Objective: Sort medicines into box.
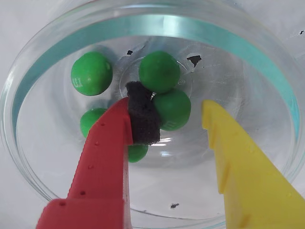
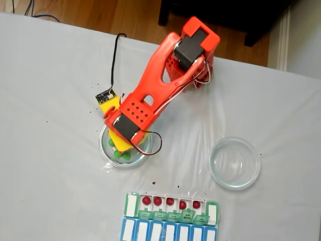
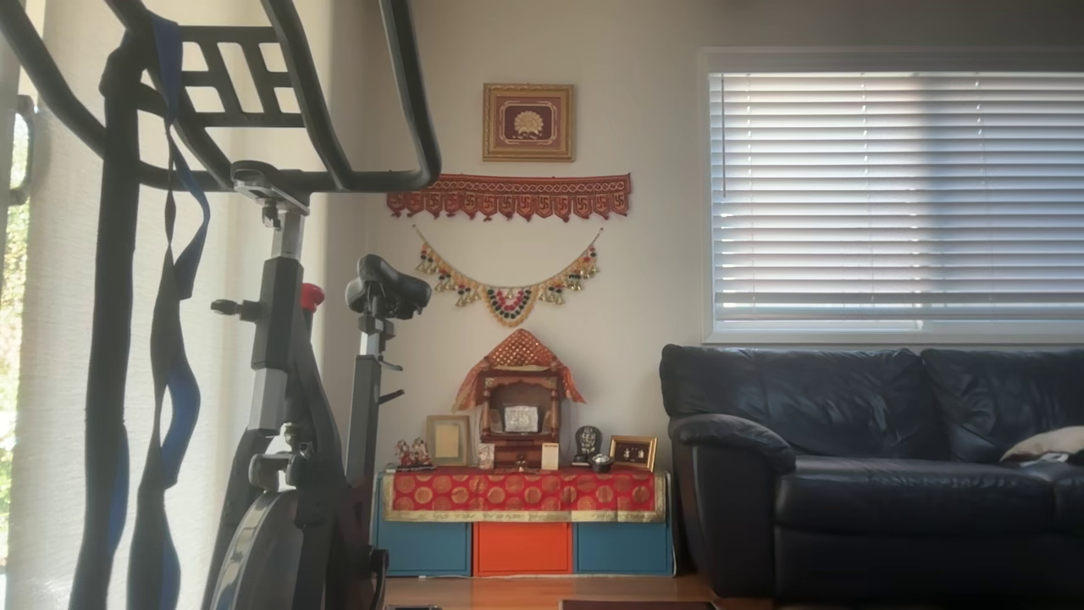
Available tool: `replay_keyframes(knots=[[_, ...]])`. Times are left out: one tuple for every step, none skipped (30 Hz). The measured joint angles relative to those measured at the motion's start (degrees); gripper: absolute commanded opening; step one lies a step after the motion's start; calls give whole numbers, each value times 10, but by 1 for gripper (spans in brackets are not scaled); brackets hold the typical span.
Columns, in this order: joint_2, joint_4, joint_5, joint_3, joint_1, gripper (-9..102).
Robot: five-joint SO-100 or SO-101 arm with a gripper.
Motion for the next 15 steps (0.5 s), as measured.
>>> replay_keyframes(knots=[[0,0,-2,0,0,17],[0,0,-3,0,0,17],[0,0,-3,0,0,17],[0,0,-3,0,0,16],[0,0,-4,0,0,16],[0,-1,-4,0,0,16],[0,-1,-4,0,0,16],[0,-1,-4,0,0,16],[0,-1,-4,0,0,16],[0,-1,-4,0,0,16],[0,-1,-4,0,0,16],[0,-1,-4,0,0,16],[0,-1,-4,0,0,16],[0,-1,0,0,0,16],[0,-1,2,0,0,16]])
